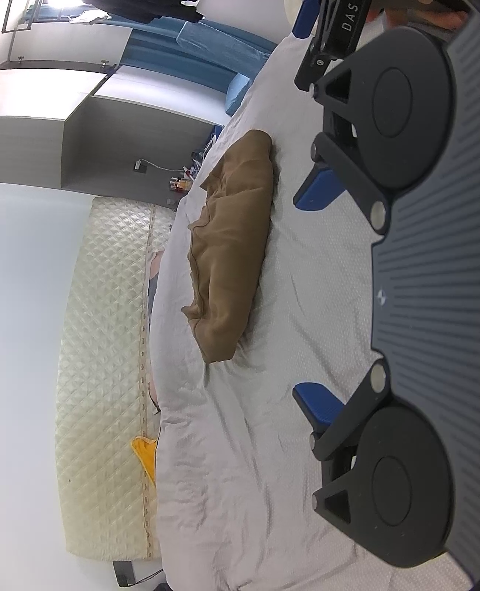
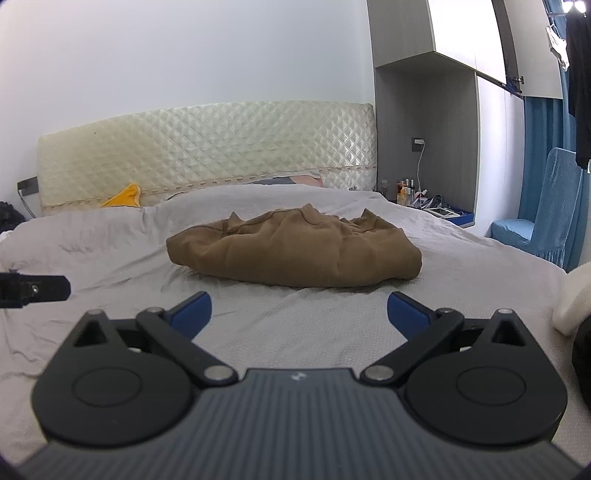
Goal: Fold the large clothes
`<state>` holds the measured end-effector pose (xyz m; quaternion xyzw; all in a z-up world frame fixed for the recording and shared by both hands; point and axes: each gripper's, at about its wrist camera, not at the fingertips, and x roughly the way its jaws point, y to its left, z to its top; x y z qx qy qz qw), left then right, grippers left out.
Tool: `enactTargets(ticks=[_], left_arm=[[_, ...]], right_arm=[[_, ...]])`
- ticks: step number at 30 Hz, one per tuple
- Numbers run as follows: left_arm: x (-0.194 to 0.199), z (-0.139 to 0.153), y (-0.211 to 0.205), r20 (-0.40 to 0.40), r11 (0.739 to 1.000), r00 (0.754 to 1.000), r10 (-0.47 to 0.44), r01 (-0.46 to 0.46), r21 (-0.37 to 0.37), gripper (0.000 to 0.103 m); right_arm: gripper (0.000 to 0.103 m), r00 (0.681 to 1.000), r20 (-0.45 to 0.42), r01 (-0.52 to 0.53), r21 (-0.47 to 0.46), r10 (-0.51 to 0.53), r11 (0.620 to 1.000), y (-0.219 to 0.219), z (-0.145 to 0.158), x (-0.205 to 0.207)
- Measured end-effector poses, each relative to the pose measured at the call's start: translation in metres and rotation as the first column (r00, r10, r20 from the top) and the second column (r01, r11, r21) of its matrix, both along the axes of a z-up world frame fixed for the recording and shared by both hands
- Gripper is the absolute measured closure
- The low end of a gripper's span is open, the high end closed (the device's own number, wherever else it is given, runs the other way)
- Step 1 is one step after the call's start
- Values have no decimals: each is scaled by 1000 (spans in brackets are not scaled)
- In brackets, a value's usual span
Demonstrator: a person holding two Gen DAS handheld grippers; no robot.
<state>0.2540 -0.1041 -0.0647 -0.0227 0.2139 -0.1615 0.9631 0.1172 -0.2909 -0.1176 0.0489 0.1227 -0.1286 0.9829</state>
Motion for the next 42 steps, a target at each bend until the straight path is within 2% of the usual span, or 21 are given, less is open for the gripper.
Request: enactTargets(ticks=[42], left_arm=[[-5,2,7,9,1000,1000,-15,15,-11,2]], right_arm=[[0,1000,-5,5,6,-5,1000,0,-2,1]])
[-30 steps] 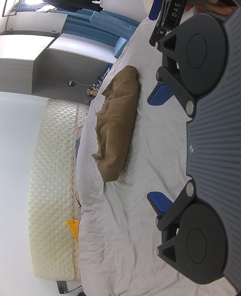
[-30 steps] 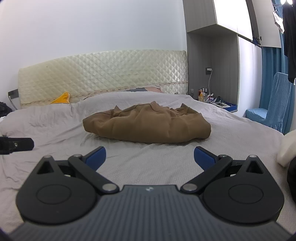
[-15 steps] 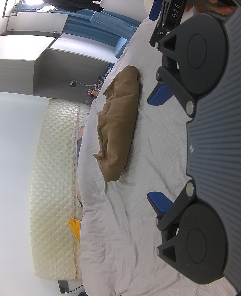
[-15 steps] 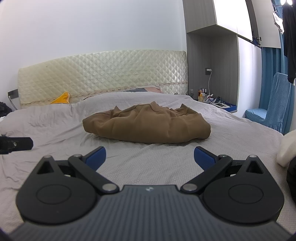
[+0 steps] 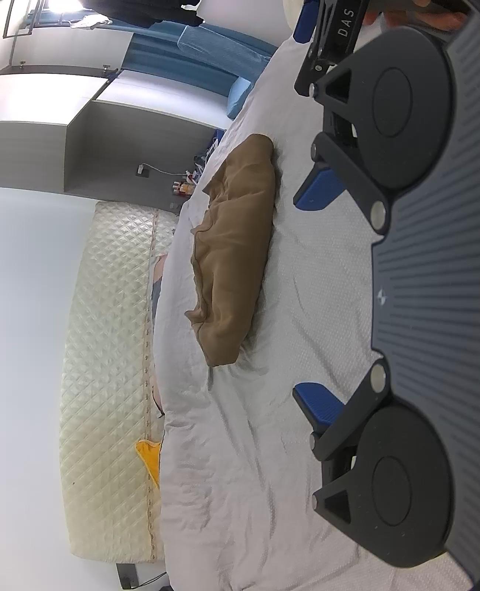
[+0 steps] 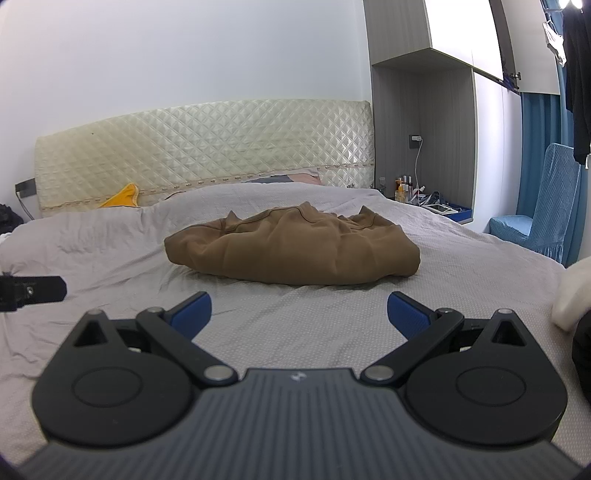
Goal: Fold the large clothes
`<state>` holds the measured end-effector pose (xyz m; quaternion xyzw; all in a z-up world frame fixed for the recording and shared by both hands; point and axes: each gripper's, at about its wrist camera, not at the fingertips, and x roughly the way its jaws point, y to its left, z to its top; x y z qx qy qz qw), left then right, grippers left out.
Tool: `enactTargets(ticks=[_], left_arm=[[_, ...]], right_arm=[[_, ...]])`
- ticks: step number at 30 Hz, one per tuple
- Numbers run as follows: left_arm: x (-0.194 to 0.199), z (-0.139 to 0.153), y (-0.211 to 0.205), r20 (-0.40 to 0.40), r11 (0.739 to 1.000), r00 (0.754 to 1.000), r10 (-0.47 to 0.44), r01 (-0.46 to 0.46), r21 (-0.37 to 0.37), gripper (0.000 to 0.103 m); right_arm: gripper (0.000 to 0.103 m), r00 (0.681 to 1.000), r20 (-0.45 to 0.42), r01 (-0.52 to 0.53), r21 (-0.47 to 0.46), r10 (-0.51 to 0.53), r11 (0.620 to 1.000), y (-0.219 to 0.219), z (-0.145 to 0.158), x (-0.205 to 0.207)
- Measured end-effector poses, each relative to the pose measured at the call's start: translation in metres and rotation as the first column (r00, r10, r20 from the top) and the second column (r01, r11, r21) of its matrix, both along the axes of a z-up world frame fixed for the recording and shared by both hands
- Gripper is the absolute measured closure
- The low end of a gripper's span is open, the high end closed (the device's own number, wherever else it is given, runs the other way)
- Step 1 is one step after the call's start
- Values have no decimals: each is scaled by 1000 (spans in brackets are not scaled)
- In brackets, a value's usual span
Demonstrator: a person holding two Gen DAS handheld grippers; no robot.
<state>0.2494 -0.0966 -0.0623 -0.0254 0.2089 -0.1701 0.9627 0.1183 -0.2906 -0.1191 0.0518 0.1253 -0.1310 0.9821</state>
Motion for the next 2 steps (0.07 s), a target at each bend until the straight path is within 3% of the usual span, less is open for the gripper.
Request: enactTargets(ticks=[2], left_arm=[[0,0,0,-6,1000,1000,-7,7,1,2]], right_arm=[[0,1000,0,1,0,-1,1000,0,0,0]])
